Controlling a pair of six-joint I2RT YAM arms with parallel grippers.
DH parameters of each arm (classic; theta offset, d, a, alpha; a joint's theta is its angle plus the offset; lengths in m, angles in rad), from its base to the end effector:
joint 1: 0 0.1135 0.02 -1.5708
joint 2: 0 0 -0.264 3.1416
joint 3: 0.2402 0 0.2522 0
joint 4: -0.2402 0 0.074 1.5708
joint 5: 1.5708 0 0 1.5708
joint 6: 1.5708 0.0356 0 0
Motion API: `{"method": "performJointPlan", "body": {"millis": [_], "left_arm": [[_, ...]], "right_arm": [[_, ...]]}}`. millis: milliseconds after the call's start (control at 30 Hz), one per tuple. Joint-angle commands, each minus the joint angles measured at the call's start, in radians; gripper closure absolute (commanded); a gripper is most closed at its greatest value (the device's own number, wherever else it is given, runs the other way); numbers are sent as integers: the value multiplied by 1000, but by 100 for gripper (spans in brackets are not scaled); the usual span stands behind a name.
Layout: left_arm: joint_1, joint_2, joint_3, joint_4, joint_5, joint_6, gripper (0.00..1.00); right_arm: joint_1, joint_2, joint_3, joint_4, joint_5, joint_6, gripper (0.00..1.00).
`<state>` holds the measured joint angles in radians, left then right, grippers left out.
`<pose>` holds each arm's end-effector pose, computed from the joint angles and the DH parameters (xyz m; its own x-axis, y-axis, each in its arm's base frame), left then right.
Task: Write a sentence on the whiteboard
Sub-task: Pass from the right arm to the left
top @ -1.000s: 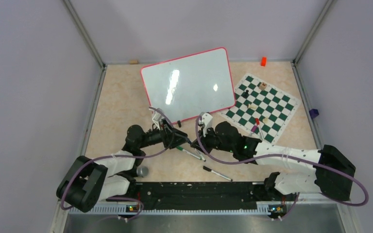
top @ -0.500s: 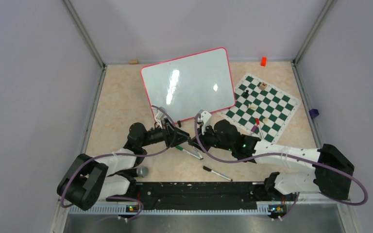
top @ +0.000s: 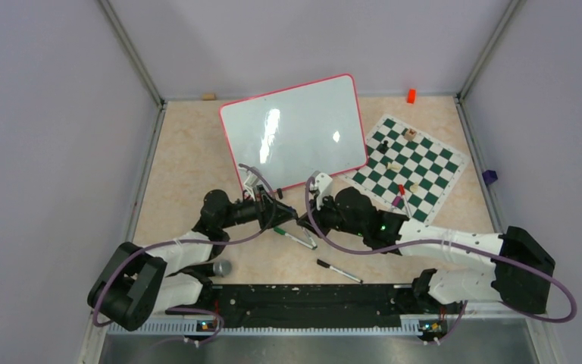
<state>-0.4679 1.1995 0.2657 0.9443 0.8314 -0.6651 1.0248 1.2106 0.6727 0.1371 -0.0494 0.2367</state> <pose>0.1810 -0.1210 0.1993 -0.5871 -0.1692 -0.7916 0.7638 0.2081 -0.6110 0.1381 0.2307 0.2438 -0.4026 -0.2116 -0.8906 -0.8052 0.5446 0.2346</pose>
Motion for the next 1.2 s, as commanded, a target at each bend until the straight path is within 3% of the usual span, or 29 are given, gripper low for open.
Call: {"method": "performJointPlan", "body": {"millis": [0,67,133,300,433,533,600,667,867,933,1000,1033,1167], "left_arm": [[-7,-10,34,-2,23,22,73],[-7,3,33,16,31,12,58],[-8,8,31,32,33,7,51],[-10,13,35,34,35,2,53],[-10,12,36,33,34,-2,67],[-9,7,36,33,31,-4,67],[-10,0,34,28,25,-4,59],[-10,-6,32,26,23,-3,58],[-10,-20,30,11,16,5,69],[-10,-26,29,7,9,5,64],[-10,-38,24,2,-4,7,47],[-10,-44,21,-3,-10,9,44],[-9,-95,12,-49,-52,37,44]], "right_arm": [[-6,-46,28,31,43,-1,100],[-7,-45,32,35,43,-3,100],[-5,-37,41,35,34,-6,100],[-6,-5,63,37,-3,-12,100],[-5,17,73,45,-28,-13,100],[-6,35,80,47,-48,-11,100],[-6,46,85,43,-54,-11,100],[-5,54,86,41,-58,-10,100],[-6,52,84,44,-60,-8,100],[-5,53,84,41,-64,-10,100],[-7,55,83,36,-64,-10,100],[-7,55,80,35,-65,-9,100],[-6,38,56,42,-55,-4,100]]}}
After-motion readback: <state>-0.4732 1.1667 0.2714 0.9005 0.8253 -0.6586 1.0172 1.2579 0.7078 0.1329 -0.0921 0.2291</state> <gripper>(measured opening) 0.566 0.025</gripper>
